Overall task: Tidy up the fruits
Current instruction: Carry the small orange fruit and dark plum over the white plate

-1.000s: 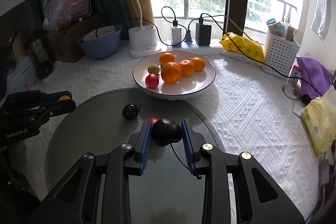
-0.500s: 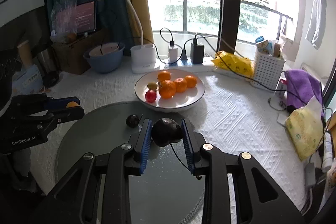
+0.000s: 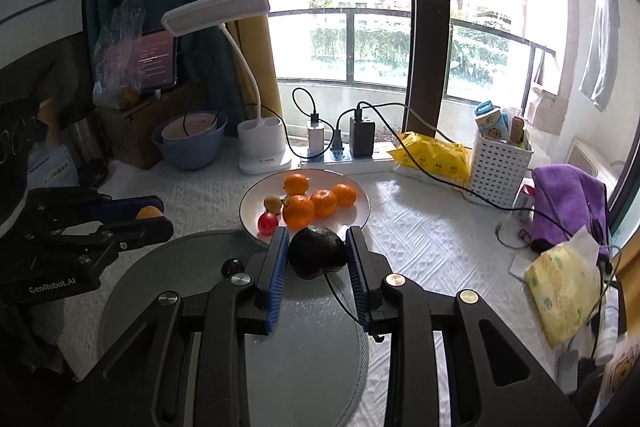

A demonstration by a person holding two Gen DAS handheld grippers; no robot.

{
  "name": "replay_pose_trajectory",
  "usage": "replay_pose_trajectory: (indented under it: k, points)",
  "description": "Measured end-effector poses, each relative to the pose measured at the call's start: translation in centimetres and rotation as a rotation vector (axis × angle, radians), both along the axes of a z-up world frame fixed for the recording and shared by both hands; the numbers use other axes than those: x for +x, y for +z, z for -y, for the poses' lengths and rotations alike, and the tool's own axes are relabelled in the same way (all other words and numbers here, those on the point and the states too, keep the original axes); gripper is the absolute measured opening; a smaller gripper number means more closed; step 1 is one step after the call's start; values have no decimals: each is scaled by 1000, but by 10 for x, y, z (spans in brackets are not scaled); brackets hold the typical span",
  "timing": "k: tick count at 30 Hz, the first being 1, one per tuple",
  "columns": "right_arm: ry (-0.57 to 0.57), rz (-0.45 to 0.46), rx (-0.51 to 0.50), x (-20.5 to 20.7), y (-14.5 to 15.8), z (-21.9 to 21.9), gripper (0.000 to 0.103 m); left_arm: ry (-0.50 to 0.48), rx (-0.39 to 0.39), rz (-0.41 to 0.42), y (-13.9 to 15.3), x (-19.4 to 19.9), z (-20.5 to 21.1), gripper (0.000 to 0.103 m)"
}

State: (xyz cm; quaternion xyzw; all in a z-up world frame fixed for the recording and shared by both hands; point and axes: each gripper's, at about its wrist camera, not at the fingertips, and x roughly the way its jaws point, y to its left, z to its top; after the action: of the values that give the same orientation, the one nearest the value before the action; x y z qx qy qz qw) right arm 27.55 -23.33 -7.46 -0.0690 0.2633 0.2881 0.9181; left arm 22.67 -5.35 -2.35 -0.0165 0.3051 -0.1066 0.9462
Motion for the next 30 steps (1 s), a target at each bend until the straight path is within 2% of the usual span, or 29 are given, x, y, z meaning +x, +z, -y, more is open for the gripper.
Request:
replay_pose_trajectory:
  k: [15, 30]
  points:
    - [24, -33, -18, 54, -10, -12, 31, -19, -29, -51, -23, 59, 7, 27]
    - [48, -118, -51, 116, -50, -37, 31, -47, -59, -142, -67, 119, 5, 27]
